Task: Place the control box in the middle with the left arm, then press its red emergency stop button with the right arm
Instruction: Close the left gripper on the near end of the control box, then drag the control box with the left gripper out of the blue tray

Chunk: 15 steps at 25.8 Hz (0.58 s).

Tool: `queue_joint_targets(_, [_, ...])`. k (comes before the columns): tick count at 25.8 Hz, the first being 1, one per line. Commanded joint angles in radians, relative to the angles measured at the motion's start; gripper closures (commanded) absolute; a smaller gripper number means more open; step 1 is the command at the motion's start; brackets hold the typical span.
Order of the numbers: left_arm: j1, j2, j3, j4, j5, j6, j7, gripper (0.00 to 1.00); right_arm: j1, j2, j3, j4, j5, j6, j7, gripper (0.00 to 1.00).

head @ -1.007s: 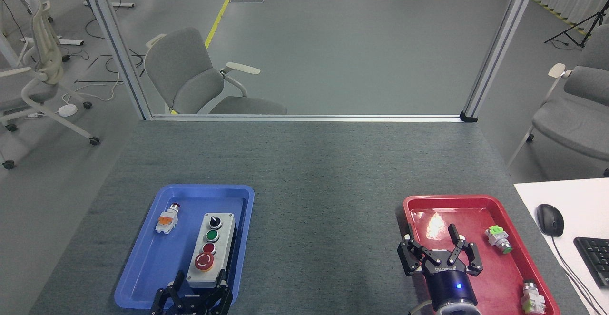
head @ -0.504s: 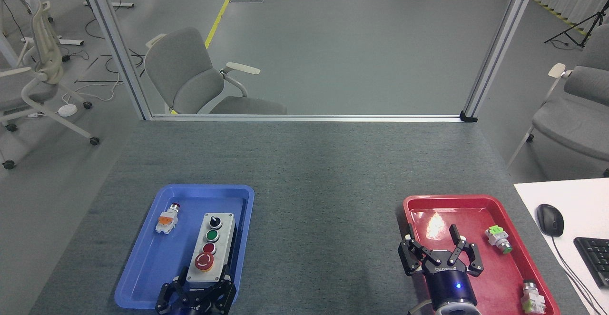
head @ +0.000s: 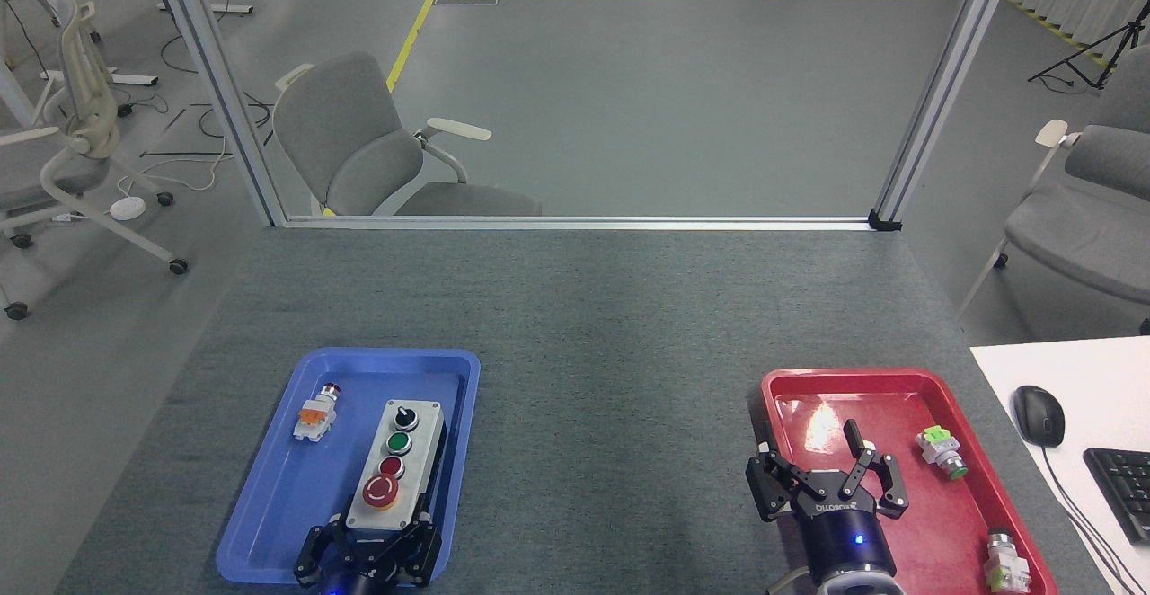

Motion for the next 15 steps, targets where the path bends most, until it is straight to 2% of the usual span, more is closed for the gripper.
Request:
queue_joint_targets(1, [-0.006, 0.006, 0.000, 0.010, -0.001, -0.015, -0.002, 0.47, -0.003, -0.005, 0.008, 0.006, -0.001, 0.005, 0.001, 0.03])
queue_joint_targets(3, [-0.003, 0.012, -0.002, 0.007, 0.000, -0.036, -0.002, 0.96, -0.003, -0.009, 0.013, 0.006, -0.004, 0.010, 0.001, 0.03])
queue_joint_targets(4, [-0.006, 0.015, 0.000, 0.013, 0.000, -0.048, -0.002, 1.00, -0.003, -0.009, 0.015, 0.006, -0.006, 0.010, 0.001, 0.04])
queue_joint_targets(12, [-0.010, 0.017, 0.000, -0.019, 0.011, -0.062, -0.002, 1.00, 0.000, 0.001, 0.041, 0.000, -0.004, 0.013, 0.001, 0.08])
queue_joint_targets(15, [0.002, 0.048, 0.000, -0.079, 0.016, -0.070, -0.002, 1.00, -0.001, 0.013, 0.041, 0.000, 0.000, 0.012, 0.001, 0.08])
